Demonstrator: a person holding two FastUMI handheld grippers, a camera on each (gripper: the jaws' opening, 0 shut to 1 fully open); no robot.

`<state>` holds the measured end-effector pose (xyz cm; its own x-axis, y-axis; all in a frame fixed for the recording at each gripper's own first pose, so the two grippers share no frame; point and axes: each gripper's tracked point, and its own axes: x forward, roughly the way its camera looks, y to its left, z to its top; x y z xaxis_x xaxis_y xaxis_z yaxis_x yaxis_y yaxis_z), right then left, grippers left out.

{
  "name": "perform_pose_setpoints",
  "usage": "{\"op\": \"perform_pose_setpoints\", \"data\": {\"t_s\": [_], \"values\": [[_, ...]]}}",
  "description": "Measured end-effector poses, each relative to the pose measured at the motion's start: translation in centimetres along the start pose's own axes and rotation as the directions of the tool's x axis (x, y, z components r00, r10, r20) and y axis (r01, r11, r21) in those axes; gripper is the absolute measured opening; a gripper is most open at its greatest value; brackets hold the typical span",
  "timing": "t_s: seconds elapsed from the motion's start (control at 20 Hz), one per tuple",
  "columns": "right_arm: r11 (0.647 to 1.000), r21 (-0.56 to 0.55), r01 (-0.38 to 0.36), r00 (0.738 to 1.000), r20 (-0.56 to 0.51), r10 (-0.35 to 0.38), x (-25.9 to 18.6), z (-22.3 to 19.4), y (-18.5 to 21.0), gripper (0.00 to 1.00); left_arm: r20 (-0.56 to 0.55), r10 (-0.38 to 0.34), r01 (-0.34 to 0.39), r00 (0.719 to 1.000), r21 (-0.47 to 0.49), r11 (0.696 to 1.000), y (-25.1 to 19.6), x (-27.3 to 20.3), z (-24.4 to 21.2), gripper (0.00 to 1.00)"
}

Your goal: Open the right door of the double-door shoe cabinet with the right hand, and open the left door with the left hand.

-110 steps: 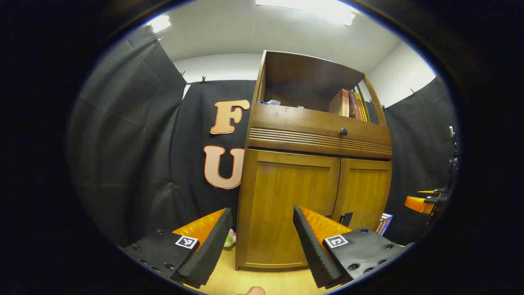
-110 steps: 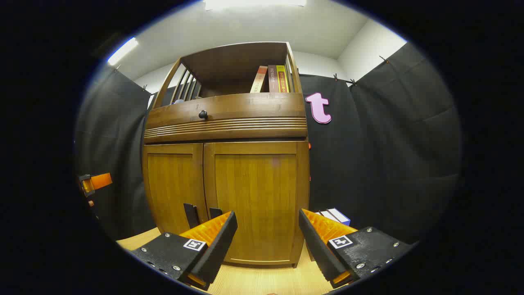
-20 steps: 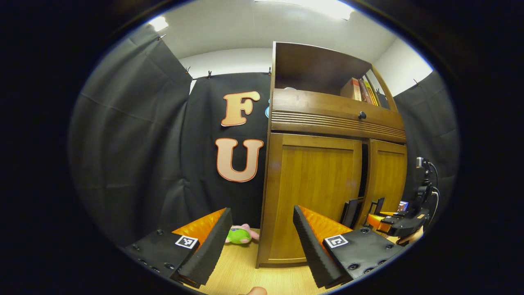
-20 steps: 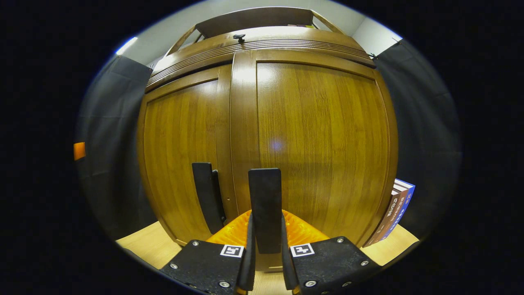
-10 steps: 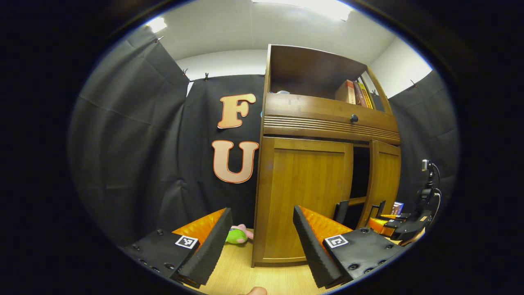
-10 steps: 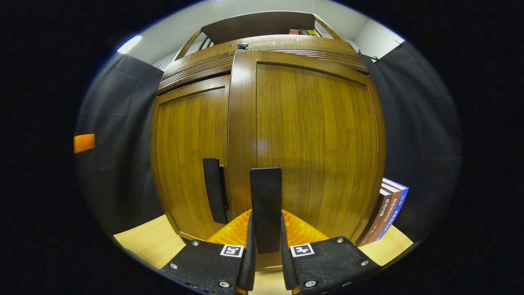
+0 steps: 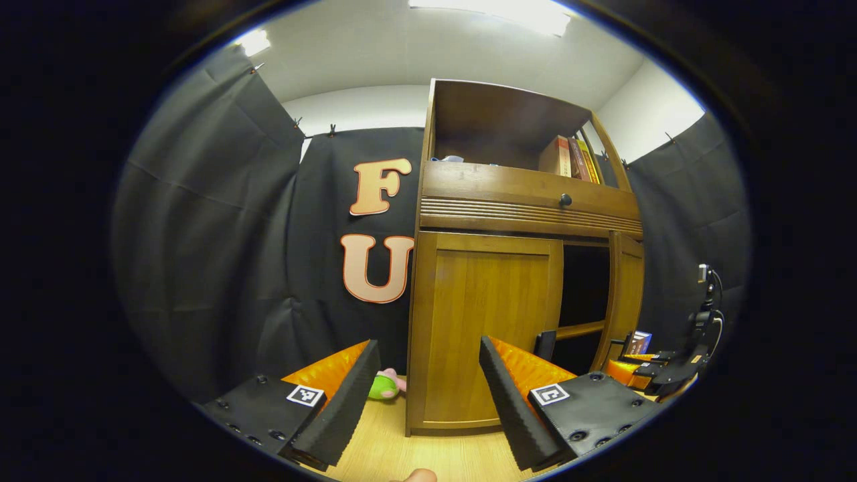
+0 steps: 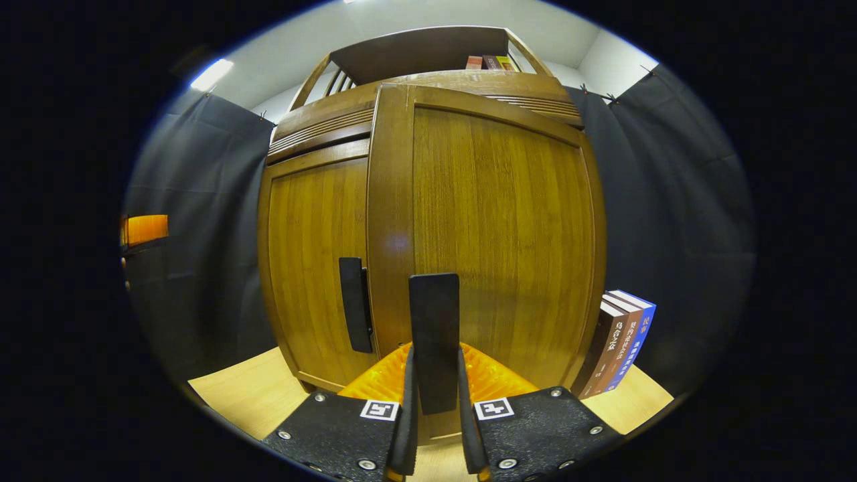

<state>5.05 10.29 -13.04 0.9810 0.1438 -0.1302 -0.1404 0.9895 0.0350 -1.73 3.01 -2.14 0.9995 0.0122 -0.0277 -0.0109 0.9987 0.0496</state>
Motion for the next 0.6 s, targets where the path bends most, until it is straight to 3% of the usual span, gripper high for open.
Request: {"op": "perform_pose_setpoints", "data": {"t_s": [0.6], "values": [[1.000, 0.001, 0.017, 1.000, 0.015, -0.017, -4.9, -0.1, -2.7, 0.27, -0.004, -0.007, 0.007, 1.000, -0.018, 1.000, -0.8, -0.8, 0.1, 0.96]]}}
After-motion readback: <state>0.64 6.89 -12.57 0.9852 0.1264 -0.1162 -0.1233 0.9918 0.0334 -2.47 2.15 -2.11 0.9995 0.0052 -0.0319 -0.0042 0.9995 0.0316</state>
